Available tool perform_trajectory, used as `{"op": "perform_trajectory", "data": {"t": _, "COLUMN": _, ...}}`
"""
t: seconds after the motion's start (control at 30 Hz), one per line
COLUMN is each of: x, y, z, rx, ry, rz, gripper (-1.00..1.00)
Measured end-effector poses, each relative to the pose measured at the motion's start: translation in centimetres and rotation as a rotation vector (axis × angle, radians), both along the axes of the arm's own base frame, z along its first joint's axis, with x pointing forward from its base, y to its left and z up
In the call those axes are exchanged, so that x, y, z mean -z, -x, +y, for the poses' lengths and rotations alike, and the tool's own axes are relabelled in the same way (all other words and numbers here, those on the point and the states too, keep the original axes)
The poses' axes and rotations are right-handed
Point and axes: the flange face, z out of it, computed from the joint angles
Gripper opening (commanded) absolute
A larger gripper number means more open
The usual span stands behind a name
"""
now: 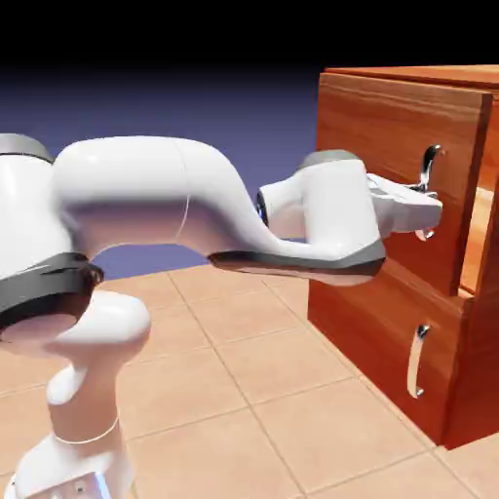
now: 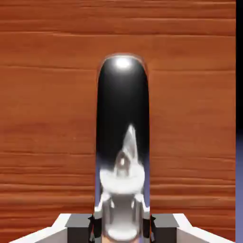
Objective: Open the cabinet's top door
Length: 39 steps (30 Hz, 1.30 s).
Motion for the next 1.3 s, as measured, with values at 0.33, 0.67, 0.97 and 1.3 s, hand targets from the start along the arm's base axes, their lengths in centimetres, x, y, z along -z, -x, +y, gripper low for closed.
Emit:
{"op": "perform_trajectory", "data": {"t": 0.33, "x": 0.0, "y": 6.4, "z": 3.2, "rx": 0.144, "ry": -0.001, "rz": 0.000, "gripper": -1.00}}
{"op": "perform_trajectory", "data": {"t": 0.67, "x": 0.0, "y": 11.7, "z": 6.8, "rx": 0.274, "ry": 0.000, "rz": 0.000, "gripper": -1.00}}
{"op": "perform_trajectory", "data": {"t": 0.97, "x": 0.0, "y": 15.3, "z": 10.0, "rx": 0.370, "ry": 0.000, "rz": 0.000, "gripper": -1.00}}
{"op": "perform_trajectory", "data": {"t": 1.3, "x": 0.0, "y": 17.9, "z": 12.6, "rx": 0.444, "ry": -0.004, "rz": -0.001, "gripper": -1.00}}
